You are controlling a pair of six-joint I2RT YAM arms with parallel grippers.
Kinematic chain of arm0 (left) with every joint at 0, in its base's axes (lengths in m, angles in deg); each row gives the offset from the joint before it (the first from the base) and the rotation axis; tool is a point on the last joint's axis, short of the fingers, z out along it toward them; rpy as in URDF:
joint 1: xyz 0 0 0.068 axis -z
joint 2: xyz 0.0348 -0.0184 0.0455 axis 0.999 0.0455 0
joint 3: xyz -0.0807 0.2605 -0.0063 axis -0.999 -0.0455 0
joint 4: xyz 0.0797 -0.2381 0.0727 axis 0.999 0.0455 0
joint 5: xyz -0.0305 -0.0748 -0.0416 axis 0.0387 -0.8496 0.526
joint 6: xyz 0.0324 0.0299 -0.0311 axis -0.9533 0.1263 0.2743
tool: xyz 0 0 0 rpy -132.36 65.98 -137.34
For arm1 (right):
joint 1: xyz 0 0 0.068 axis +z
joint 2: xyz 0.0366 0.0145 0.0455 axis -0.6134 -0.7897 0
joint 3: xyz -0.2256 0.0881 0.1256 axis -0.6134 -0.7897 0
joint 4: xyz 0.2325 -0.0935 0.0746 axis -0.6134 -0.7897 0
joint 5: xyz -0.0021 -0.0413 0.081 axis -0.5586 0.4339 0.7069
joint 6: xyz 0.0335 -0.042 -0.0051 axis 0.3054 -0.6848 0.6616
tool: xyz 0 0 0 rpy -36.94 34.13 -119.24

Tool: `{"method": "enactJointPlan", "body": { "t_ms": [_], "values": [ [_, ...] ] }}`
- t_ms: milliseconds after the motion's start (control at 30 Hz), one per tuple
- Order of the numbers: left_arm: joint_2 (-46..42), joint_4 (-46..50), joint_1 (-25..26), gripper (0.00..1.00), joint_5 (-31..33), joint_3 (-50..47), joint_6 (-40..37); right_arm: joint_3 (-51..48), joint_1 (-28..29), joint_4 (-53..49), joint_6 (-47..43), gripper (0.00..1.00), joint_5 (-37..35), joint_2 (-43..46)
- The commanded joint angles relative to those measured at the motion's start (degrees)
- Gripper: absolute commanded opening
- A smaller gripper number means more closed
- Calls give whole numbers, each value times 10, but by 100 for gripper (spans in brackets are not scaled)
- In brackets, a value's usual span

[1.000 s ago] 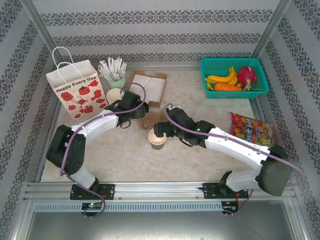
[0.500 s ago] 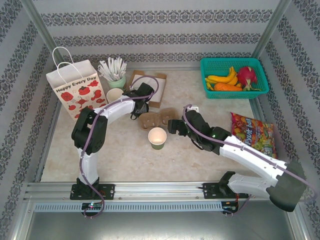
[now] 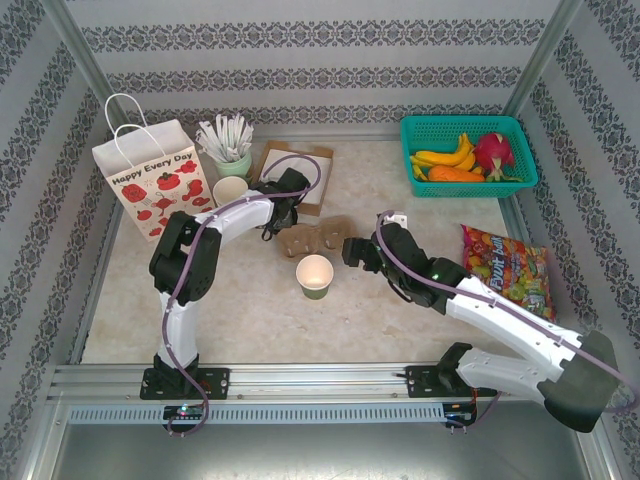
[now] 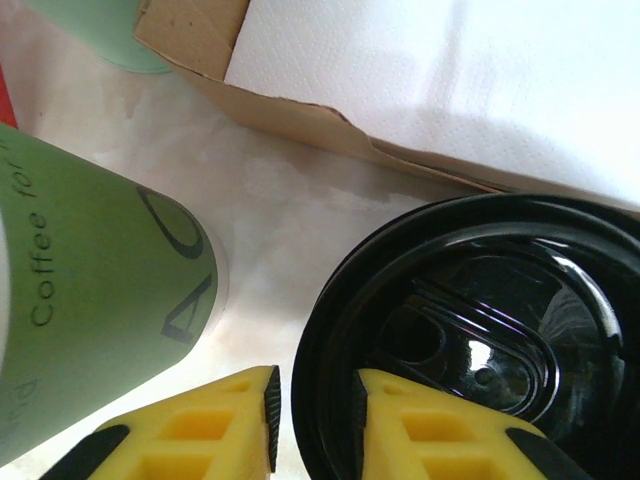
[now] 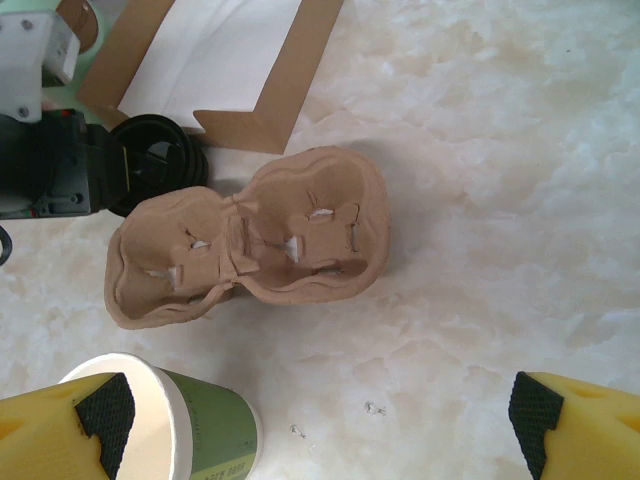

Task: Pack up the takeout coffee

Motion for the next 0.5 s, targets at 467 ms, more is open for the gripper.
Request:
{"method": "enactJointPlan", "body": {
  "t_ms": [467],
  "values": [
    [3,3,-5,12,9,15,-29,-13,-10,-2,16,98,-17,29]
  ]
}}
